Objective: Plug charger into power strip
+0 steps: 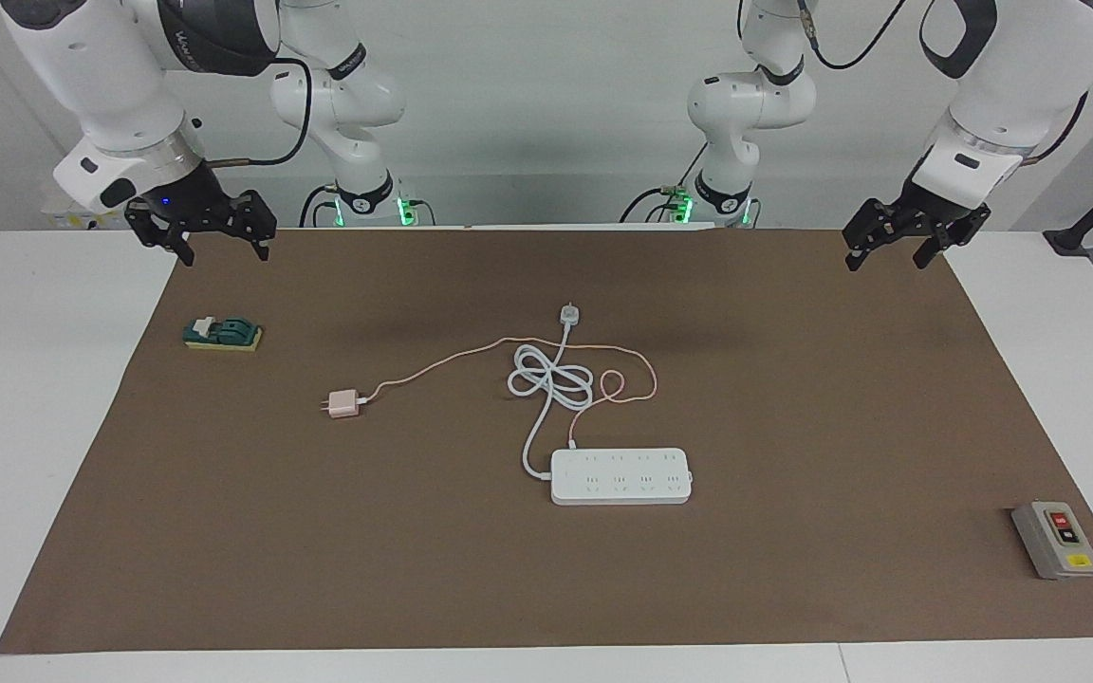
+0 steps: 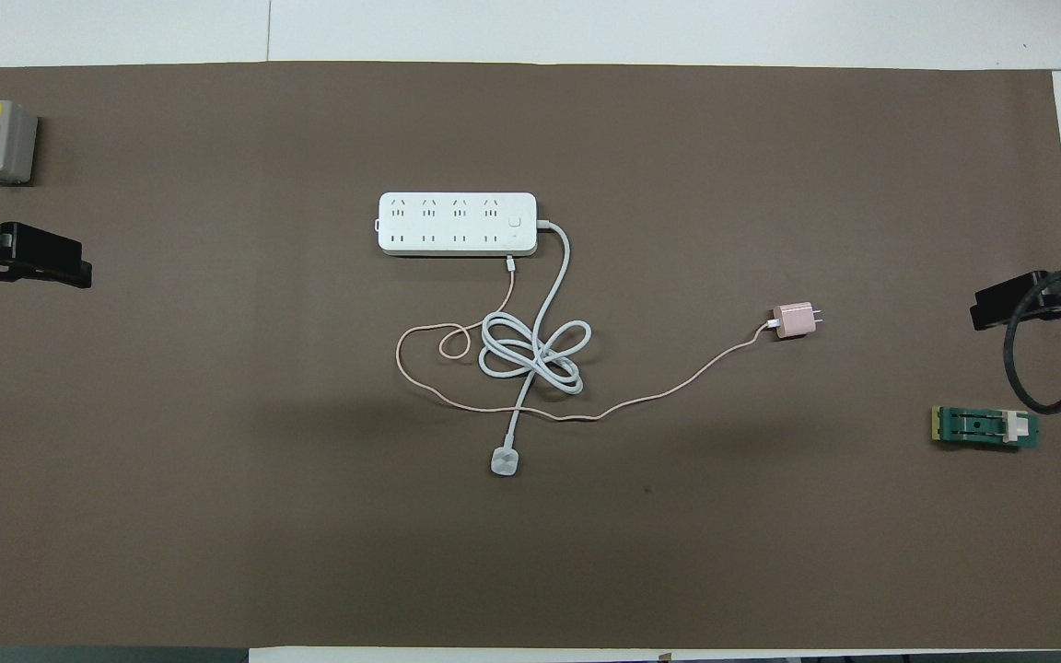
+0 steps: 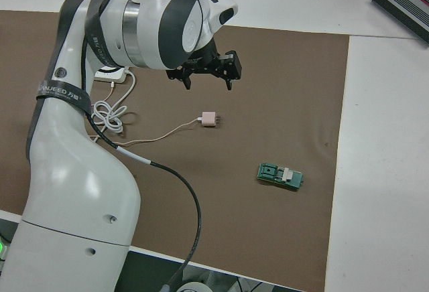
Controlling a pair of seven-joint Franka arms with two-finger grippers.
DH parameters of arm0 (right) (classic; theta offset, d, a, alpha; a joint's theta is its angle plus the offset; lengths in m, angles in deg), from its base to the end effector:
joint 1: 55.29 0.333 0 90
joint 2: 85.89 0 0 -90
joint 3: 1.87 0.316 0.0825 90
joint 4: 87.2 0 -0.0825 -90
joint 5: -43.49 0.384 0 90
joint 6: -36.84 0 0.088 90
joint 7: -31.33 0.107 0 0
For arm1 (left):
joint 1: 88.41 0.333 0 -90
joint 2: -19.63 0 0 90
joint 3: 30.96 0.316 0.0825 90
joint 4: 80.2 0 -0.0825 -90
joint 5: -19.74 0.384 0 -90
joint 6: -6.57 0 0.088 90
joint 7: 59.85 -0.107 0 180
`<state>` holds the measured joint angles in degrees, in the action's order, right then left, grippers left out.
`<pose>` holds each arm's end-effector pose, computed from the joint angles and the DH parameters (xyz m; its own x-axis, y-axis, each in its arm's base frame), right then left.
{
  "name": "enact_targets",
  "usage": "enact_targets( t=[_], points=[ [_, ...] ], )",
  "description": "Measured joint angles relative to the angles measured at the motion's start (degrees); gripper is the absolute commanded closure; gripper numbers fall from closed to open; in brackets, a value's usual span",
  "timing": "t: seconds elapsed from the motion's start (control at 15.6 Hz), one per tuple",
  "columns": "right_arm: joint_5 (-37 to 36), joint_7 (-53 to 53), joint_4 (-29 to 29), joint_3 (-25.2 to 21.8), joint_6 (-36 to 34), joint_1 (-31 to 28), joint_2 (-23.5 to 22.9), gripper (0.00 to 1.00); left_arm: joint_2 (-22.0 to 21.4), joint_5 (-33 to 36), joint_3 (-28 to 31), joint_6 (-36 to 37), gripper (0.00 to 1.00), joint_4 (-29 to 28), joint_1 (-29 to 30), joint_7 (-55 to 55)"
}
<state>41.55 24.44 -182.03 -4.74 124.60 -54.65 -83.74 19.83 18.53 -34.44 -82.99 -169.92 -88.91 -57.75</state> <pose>0.5360 -0.0251 0.6022 0.9928 0.0802 -0.0890 0.0824 -0.9964 0.0214 0.5533 -0.0407 0.6242 0.9994 -0.0330 -0.0071 -0.0328 -0.9992 0.0211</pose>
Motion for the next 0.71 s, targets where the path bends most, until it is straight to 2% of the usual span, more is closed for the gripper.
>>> enact_targets(
  t=[0.71],
  points=[
    [0.00, 0.02, 0.00, -0.26, 1.87, -0.27, 0.00, 0.00, 0.02, 0.86, -0.13, -0.07, 0.00, 0.37, -0.72, -0.04]
  ],
)
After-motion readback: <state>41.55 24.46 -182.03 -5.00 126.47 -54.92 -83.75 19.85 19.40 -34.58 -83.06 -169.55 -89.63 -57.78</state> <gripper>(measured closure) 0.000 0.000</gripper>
